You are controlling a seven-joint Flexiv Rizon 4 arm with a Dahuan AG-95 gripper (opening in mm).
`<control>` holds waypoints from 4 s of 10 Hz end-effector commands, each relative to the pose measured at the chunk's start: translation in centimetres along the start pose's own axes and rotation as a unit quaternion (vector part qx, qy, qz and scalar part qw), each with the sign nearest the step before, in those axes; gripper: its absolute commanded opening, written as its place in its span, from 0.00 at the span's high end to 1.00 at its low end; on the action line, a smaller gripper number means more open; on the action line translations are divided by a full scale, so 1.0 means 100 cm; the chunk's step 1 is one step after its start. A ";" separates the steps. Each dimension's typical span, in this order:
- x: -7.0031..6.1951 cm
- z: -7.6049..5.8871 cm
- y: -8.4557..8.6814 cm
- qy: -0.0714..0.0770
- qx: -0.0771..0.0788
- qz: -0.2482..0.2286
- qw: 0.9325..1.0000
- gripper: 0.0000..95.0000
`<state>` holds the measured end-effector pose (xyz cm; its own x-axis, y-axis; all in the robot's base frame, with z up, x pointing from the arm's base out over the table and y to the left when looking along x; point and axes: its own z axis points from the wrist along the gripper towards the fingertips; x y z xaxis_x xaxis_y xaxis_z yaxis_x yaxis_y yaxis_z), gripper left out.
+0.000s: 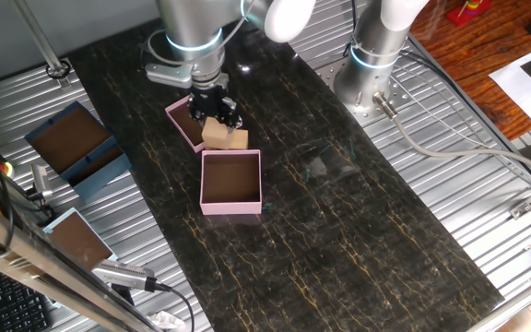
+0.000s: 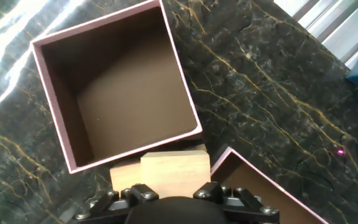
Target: Take everything out of the gift box
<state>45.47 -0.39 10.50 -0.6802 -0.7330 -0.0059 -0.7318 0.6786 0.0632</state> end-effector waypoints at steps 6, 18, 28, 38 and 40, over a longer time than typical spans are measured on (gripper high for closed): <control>-0.001 -0.007 0.000 0.002 0.000 0.010 1.000 0.00; -0.072 -0.042 0.098 0.053 -0.016 0.169 0.984 1.00; -0.086 -0.022 0.145 0.046 -0.013 0.220 0.974 1.00; -0.086 -0.027 0.150 0.041 -0.020 0.212 0.976 1.00; -0.086 -0.027 0.150 0.041 -0.021 0.213 0.976 1.00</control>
<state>40.41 15.96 14.23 -0.9153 -0.3879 0.1086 -0.3806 0.9211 0.0821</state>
